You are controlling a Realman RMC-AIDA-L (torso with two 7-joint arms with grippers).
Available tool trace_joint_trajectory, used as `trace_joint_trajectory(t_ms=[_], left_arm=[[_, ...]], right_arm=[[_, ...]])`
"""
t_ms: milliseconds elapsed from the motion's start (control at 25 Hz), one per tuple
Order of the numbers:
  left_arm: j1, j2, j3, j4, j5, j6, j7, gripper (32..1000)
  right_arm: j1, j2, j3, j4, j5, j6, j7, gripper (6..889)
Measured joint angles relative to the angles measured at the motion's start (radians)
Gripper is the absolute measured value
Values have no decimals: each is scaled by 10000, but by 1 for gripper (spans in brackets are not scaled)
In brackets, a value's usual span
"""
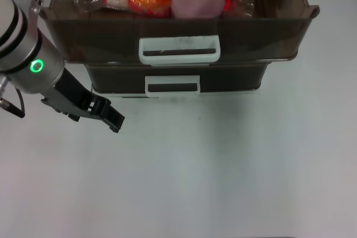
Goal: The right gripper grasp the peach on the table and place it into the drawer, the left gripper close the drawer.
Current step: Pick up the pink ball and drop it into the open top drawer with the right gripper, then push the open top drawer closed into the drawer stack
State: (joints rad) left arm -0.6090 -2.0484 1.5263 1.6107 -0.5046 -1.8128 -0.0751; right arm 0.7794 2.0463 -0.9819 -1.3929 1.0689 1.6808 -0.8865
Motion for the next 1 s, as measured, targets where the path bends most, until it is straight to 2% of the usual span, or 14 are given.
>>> trace_joint_trajectory(t_ms=[160, 400, 600, 840, 920, 1000], left_arm=[[0, 3, 1, -1, 5, -3, 0, 884], [0, 12, 0, 0, 15, -3, 0, 884], [0, 20, 0, 0, 13, -6, 0, 884], [20, 22, 1, 0, 14, -19, 0, 884], [22, 21, 2, 0, 11, -18, 0, 884], [23, 20, 2, 1, 11, -18, 0, 884]], right_arm=[[-6, -1, -101, -55, -33, -9, -2, 508], [-34, -1, -119, -150, -45, -11, -2, 738], [-86, 0, -122, -300, -45, -31, 4, 877], [-694, -40, 100, -1911, -62, 48, 386, 878], [-1005, -173, 294, -2611, -151, 85, 750, 878], [-1416, -424, 586, -3428, -524, 205, 1210, 878]])
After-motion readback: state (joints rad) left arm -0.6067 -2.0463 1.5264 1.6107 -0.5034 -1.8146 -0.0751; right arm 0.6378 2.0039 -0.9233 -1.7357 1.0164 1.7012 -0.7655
